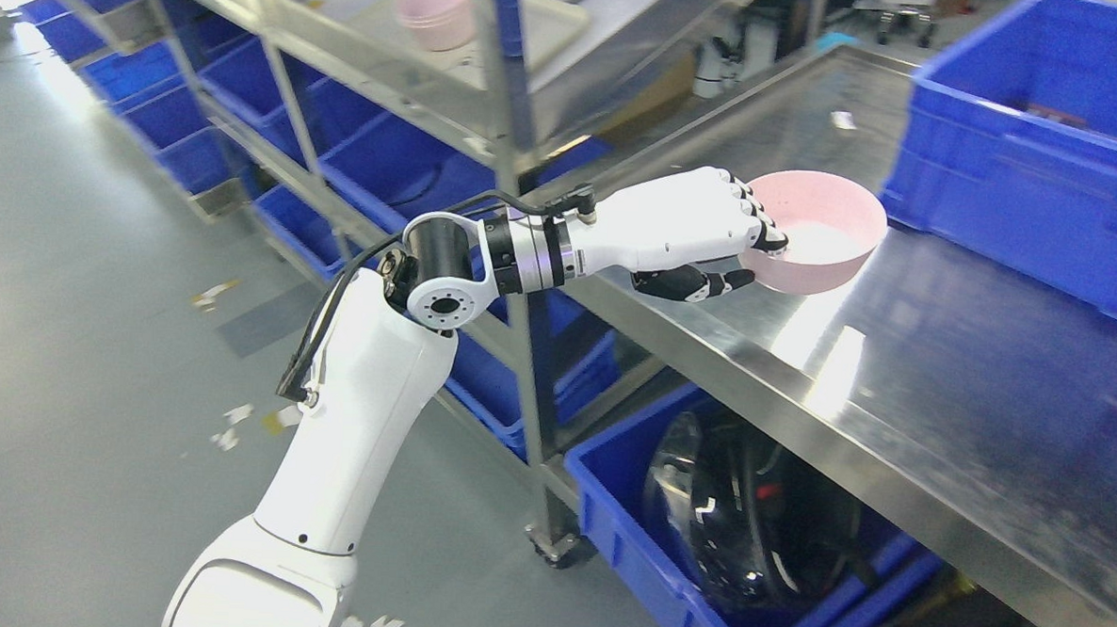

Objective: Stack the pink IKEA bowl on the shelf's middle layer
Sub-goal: 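Hold the pink bowl raised in the left hand while the robot turns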

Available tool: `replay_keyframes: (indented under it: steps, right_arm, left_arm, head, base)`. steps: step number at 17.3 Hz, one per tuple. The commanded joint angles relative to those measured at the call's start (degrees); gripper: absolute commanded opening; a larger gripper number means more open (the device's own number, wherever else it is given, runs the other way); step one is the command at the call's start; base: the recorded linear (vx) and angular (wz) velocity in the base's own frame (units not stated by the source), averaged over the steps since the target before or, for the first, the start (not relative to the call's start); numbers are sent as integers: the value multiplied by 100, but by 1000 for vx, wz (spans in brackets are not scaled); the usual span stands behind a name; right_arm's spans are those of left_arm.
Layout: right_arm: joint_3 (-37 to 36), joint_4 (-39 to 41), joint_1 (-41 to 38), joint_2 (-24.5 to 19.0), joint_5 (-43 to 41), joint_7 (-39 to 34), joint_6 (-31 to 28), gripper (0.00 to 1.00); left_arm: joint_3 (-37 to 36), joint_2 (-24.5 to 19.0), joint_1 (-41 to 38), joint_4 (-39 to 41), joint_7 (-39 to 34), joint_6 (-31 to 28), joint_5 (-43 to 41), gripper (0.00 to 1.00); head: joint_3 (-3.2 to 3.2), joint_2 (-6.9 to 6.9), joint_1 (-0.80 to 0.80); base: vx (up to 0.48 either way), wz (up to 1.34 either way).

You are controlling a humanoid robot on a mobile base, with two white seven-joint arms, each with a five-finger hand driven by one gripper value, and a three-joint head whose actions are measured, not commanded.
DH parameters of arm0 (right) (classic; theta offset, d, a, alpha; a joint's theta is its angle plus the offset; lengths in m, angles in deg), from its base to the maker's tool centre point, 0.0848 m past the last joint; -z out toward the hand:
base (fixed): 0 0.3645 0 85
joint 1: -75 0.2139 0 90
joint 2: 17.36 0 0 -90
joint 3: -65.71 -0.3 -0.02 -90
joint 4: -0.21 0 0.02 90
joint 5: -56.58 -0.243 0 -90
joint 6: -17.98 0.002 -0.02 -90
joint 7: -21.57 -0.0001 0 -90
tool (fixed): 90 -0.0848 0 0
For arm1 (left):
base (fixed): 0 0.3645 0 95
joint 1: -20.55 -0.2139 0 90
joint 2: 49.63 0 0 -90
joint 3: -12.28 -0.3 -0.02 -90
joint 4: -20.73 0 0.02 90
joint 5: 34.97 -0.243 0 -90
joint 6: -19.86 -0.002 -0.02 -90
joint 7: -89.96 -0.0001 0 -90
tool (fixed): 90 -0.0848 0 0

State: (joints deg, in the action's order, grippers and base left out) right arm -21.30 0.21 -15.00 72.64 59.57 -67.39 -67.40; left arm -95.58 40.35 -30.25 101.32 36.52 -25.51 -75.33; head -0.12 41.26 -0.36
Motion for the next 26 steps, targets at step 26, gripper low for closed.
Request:
replay_keyframes:
  steps: [26]
  right_arm:
    - [0,100,-18,100,0,2,4,100]
  left_arm:
    - [152,-99,-159,476,1,37,222,4]
  head:
    - [0,1,0]
  base:
    - [138,643]
